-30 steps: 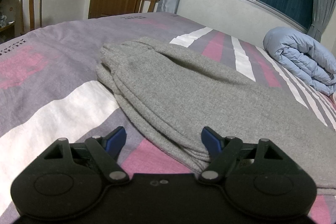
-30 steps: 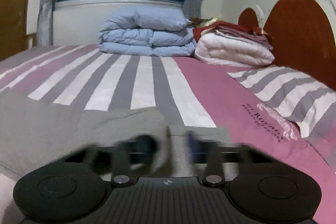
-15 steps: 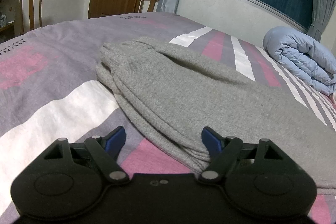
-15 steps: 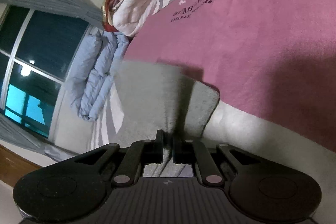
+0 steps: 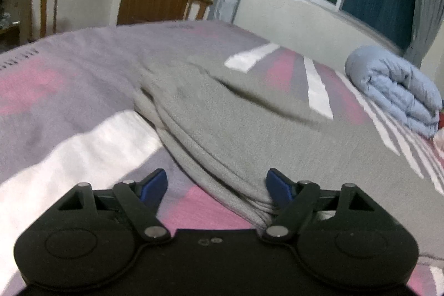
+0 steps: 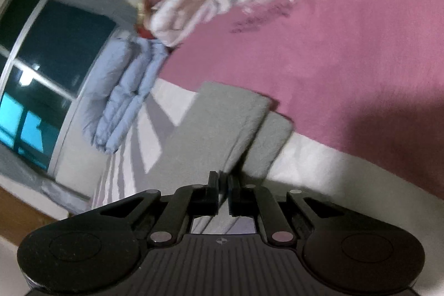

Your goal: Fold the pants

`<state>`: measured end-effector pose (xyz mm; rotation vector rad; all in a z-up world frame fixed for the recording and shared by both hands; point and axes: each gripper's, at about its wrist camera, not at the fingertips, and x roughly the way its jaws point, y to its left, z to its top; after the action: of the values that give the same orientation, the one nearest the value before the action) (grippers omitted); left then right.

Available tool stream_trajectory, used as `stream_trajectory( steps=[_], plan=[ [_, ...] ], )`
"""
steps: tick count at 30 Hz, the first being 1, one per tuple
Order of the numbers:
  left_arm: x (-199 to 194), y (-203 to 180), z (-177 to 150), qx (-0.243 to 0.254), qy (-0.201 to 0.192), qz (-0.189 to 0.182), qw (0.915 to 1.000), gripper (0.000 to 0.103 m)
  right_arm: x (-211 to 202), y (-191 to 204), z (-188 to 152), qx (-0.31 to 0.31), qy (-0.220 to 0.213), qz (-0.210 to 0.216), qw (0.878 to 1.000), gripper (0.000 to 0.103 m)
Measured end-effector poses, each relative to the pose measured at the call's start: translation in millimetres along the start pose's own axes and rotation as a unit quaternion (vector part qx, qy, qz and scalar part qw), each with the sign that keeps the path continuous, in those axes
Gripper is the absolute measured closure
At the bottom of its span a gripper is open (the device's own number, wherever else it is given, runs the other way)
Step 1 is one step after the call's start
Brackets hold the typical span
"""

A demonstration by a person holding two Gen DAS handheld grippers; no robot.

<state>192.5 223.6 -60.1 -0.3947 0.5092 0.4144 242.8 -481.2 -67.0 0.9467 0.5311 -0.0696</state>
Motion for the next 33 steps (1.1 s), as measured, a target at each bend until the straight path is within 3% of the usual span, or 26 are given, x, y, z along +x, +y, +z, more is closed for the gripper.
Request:
stream_trajectory(
  steps=[1, 3, 5, 9, 11, 15, 18, 20, 23, 26, 27, 29, 31, 33],
  plan=[
    [-4.9, 1.8, 1.4, -0.003, -0.008, 0.0, 1.0, 0.035, -7.6, 8.8, -5.5, -0.027, -0.005, -0.003, 1.0, 0.083],
    [-11.9, 8.6, 9.6, -0.009, -0.026, -0.005, 0.9996, 0.037, -21.9, 20.9, -18.1, -0.063, -0.024, -0.003, 0.998, 0.044],
    [-17.4, 16.0, 19.9, -0.022, -0.049, -0.009, 0.9985, 0.039, -30.6, 30.7, -31.1, -0.09, -0.038, 0.002, 0.995, 0.033],
    [-7.6, 19.5, 40.6, -0.01, -0.045, -0.013, 0.9989, 0.047, -28.8, 45.0, -48.6, -0.122, -0.03, 0.003, 0.992, 0.033],
    [3.5, 25.3, 47.8, -0.023, -0.028, -0.021, 0.9991, 0.057, -25.0, 48.7, -51.0, -0.133, -0.027, -0.001, 0.991, 0.033],
    [29.4, 40.3, 57.4, -0.051, 0.008, -0.022, 0.9984, 0.063, -18.6, 46.5, -50.5, -0.129, -0.025, -0.018, 0.991, 0.033],
    [38.6, 53.7, 61.5, -0.079, 0.013, -0.03, 0.9963, 0.065, -18.9, 40.5, -49.0, -0.121, -0.024, -0.032, 0.992, 0.033],
    [36.2, 57.9, 64.2, -0.088, -0.01, -0.052, 0.9948, 0.083, -18.2, 38.3, -48.5, -0.119, -0.024, -0.039, 0.992, 0.033],
    [41.9, 63.4, 65.3, -0.099, -0.003, -0.062, 0.9932, 0.082, -15.6, 37.7, -48.1, -0.119, -0.022, -0.045, 0.992, 0.033],
    [55.9, 69.6, 64.2, -0.118, 0.017, -0.08, 0.9896, 0.069, -12.4, 38.1, -48.7, -0.118, -0.019, -0.05, 0.992, 0.033],
    [58.7, 68.0, 65.0, -0.112, 0.021, -0.081, 0.9902, 0.07, -10.8, 38.7, -49.4, -0.119, -0.017, -0.052, 0.991, 0.033],
    [63.1, 60.8, 71.6, -0.077, 0.028, -0.065, 0.9945, 0.084, -8.2, 40.0, -50.4, -0.123, -0.012, -0.054, 0.991, 0.033],
    [60.9, 62.9, 81.1, -0.082, 0.017, -0.066, 0.9943, 0.092, -6.6, 41.8, -51.2, -0.128, -0.009, -0.056, 0.99, 0.033],
    [51.2, 66.0, 94.4, -0.079, -0.003, -0.083, 0.9934, 0.093, -7.5, 43.5, -52.7, -0.131, -0.009, -0.057, 0.99, 0.033]
  ],
)
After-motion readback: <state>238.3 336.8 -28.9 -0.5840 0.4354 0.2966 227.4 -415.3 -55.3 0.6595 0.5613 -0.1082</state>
